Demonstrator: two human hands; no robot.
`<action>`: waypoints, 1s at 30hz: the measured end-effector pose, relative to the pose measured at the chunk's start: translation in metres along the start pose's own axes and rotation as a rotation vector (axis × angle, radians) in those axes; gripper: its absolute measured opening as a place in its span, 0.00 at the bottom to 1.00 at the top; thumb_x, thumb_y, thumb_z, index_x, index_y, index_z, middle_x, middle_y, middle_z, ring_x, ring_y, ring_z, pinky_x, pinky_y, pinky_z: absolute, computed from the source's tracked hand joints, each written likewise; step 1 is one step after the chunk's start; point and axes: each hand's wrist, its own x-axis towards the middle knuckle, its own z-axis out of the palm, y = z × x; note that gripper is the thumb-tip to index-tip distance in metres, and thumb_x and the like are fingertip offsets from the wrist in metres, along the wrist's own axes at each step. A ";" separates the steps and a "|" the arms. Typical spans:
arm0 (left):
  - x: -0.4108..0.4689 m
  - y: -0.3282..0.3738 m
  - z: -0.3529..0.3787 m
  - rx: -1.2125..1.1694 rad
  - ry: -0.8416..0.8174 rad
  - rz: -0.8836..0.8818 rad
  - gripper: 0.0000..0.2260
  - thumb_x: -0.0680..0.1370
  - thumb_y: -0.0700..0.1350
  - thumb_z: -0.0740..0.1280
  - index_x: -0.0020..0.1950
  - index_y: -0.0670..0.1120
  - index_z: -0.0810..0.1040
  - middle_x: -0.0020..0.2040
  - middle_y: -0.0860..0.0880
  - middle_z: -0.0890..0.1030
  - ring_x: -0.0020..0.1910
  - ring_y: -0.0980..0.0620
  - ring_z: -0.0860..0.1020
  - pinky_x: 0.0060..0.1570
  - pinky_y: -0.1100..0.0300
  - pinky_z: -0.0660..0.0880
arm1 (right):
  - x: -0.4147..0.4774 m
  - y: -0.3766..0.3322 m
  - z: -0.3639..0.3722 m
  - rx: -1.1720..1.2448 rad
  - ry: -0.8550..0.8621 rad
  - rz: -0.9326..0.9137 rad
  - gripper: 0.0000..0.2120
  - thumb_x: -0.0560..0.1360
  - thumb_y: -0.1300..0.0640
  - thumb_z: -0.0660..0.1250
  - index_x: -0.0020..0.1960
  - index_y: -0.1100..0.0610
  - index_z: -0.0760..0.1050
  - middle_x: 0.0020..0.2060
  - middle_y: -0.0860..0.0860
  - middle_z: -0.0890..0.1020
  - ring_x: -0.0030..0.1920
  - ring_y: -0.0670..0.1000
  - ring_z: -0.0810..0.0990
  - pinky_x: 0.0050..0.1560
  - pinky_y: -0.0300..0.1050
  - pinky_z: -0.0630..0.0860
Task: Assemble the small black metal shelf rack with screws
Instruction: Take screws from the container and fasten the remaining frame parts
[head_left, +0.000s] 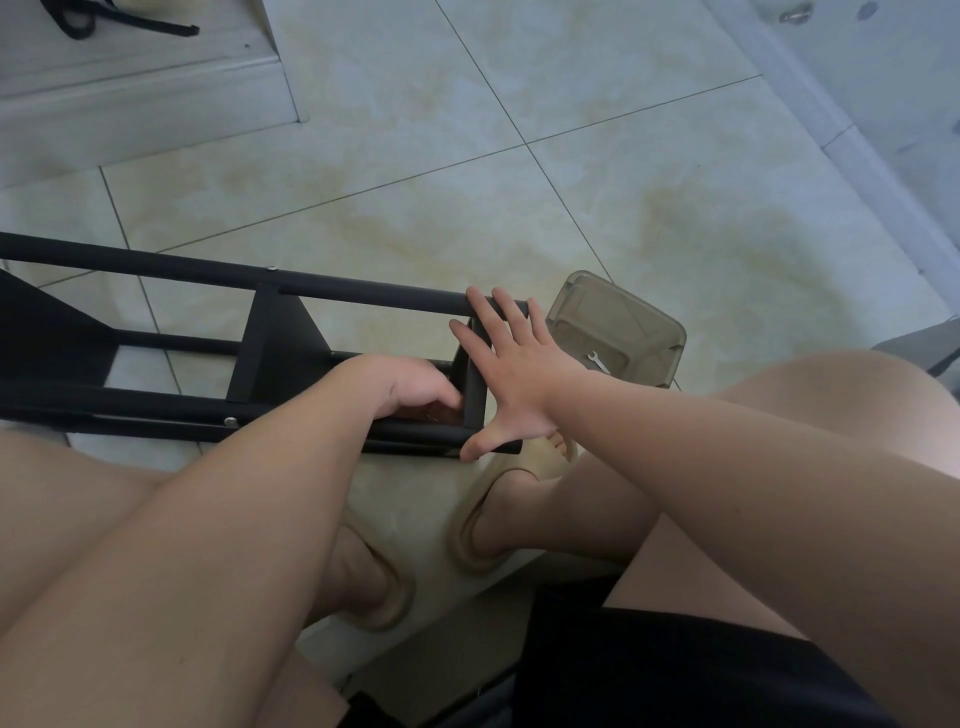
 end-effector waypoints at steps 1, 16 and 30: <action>0.000 0.001 0.001 0.016 0.007 -0.003 0.09 0.74 0.43 0.70 0.51 0.41 0.85 0.47 0.45 0.86 0.47 0.47 0.81 0.57 0.53 0.76 | 0.000 0.000 0.000 -0.001 0.000 0.001 0.70 0.57 0.16 0.62 0.82 0.55 0.39 0.79 0.60 0.32 0.79 0.66 0.31 0.76 0.69 0.38; 0.006 -0.004 -0.003 -0.015 -0.015 0.013 0.07 0.73 0.42 0.70 0.48 0.43 0.85 0.48 0.43 0.86 0.56 0.39 0.81 0.63 0.47 0.75 | 0.000 0.000 -0.001 0.002 0.003 -0.002 0.70 0.57 0.16 0.62 0.82 0.55 0.40 0.79 0.60 0.33 0.79 0.65 0.32 0.76 0.69 0.38; 0.003 -0.003 -0.003 -0.021 -0.072 0.006 0.09 0.72 0.42 0.71 0.50 0.44 0.87 0.50 0.45 0.86 0.56 0.42 0.82 0.64 0.47 0.74 | 0.000 0.000 0.000 0.004 -0.005 0.003 0.70 0.56 0.16 0.62 0.82 0.55 0.39 0.79 0.60 0.32 0.78 0.65 0.31 0.77 0.69 0.38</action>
